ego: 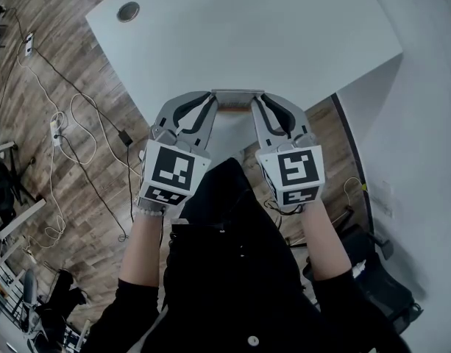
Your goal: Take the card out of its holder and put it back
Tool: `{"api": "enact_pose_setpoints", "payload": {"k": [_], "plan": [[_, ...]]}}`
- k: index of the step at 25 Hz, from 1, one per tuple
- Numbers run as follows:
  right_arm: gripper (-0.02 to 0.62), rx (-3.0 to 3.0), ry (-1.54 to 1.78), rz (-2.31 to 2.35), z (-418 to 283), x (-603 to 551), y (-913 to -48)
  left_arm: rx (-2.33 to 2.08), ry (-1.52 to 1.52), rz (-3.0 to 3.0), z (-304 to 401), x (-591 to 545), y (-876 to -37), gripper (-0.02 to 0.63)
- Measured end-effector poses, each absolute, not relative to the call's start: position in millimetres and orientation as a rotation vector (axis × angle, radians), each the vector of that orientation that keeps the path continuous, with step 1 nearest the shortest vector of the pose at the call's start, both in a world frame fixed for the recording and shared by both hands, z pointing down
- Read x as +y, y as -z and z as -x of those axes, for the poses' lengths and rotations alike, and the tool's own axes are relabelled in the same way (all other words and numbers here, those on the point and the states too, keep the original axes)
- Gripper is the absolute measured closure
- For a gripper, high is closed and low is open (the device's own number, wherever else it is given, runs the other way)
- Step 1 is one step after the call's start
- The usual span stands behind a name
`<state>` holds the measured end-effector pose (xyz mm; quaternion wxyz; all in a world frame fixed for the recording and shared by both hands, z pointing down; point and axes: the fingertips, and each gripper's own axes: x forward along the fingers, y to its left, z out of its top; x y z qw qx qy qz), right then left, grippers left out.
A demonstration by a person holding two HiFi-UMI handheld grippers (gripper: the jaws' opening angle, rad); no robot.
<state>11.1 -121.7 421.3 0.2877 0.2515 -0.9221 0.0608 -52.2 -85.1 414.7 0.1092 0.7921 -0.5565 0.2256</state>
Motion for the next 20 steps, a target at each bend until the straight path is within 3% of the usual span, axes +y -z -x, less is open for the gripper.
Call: {"api": "enact_pose_setpoints", "payload": {"k": [16,20], "plan": [[0.522,-2.481,-0.199,-0.74,-5.4,-123.8,-422.0,-1.644,-0.579,-2.324,56.2,-85.9,-414.0,0.569],[0.494,-2.502,-0.227,-0.751,-5.4,-122.1,-417.6,-1.658,-0.563,-2.32,59.9,-82.8,-409.1,0.568]]}}
